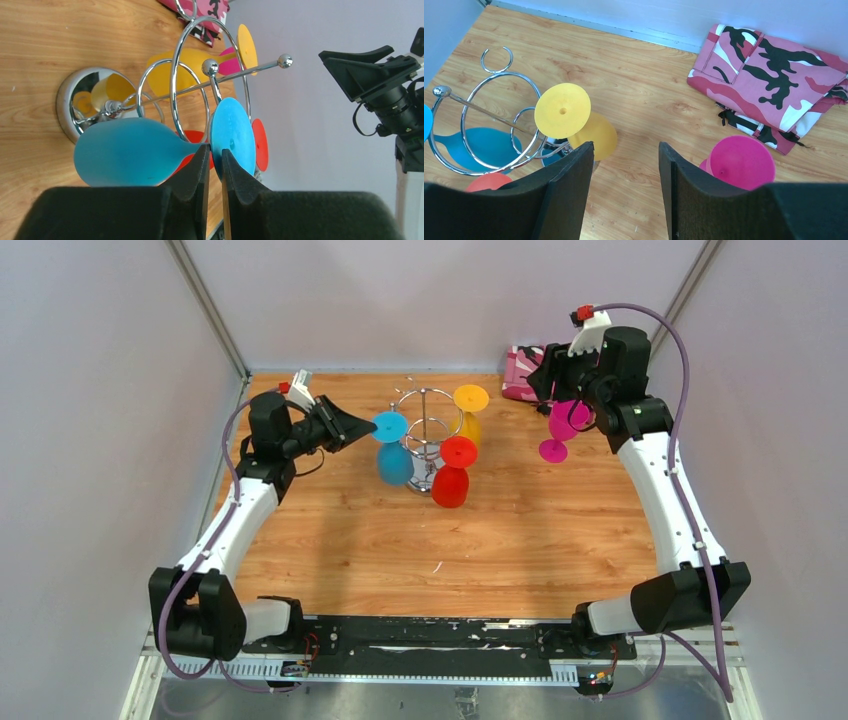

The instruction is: Take the wine glass off the wine glass rack

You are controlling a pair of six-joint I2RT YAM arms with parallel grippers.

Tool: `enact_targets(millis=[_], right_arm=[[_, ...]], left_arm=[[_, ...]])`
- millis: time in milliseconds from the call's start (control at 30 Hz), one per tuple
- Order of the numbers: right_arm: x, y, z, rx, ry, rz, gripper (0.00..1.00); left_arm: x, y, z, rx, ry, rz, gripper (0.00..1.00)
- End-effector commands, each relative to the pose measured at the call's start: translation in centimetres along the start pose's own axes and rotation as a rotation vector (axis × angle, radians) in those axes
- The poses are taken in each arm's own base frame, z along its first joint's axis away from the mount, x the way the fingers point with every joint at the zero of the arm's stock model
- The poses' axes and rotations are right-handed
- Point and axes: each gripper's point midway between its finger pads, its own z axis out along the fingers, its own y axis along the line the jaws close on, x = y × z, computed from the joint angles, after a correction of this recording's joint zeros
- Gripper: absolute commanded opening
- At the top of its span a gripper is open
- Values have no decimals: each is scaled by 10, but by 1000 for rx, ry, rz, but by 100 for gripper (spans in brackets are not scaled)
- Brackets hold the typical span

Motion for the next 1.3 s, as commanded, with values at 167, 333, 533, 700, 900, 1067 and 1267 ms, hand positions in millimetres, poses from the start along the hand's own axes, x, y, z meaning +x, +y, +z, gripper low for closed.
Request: enact_targets(millis=[167, 333, 533, 700, 900, 1067, 1267], right_arm=[[4, 9, 6, -35, 2, 5, 55], [5, 9, 7, -39, 4, 7, 55], [5, 9, 8, -43, 7, 6, 55], [7, 10, 8, -43, 10, 9, 55], [8, 9, 9, -43, 12, 13, 55], [7, 10, 10, -46, 10, 14, 55], [8, 11, 12, -54, 12, 18, 55]], left_arm=[[-3, -37, -15, 122, -15, 32, 8], [1, -37, -17, 128, -3, 32, 20], [8, -35, -18, 135, 25, 20, 31], [9, -34, -19, 136, 24, 22, 26], [10, -38, -21, 144, 23, 27, 14], [10, -38, -23, 149, 29, 22, 11], [5, -39, -26, 157, 37, 4, 5]])
